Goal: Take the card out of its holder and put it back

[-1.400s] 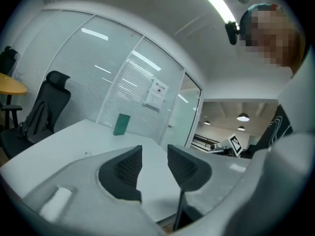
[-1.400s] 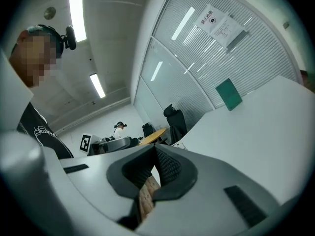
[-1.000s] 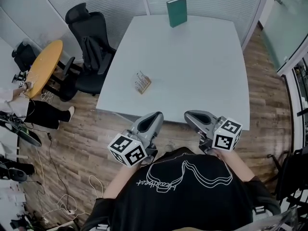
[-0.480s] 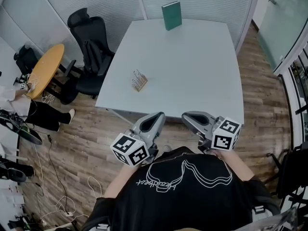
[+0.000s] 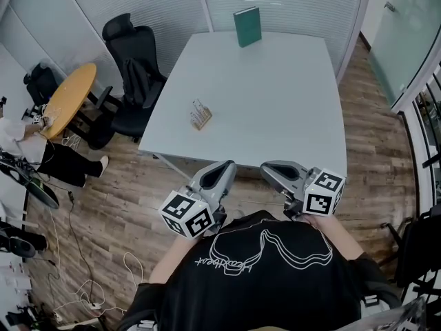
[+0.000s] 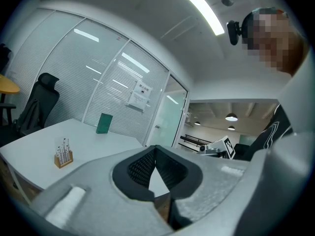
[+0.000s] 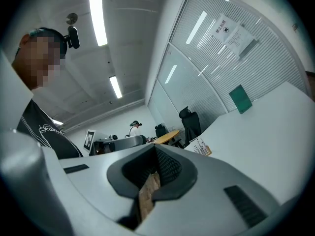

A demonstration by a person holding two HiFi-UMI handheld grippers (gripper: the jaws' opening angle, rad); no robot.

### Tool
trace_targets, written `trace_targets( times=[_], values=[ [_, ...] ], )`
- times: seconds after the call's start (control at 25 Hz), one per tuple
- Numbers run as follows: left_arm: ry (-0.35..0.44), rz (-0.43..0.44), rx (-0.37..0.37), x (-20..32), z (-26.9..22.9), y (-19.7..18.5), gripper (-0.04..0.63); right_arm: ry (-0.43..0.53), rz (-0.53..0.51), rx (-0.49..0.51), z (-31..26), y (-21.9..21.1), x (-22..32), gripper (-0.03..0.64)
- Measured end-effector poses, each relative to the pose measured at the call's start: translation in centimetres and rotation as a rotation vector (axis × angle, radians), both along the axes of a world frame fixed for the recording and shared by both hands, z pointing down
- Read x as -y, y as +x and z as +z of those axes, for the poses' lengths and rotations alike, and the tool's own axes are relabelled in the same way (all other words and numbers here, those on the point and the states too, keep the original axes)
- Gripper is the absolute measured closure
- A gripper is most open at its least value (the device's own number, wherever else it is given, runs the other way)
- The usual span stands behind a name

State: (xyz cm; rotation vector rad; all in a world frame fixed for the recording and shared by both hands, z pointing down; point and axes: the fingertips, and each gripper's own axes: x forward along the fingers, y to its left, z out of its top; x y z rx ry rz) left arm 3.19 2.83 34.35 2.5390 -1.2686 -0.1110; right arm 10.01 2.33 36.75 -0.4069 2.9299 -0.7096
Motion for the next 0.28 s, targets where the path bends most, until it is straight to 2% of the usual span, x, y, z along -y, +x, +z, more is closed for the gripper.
trace_targets(
  times=[0.28],
  values=[
    [0.002, -0.011, -0.008, -1.2, -0.3, 0.2, 0.581, 0.011, -0.010, -0.005, -0.4, 0.4, -1.3, 0.607]
  ],
)
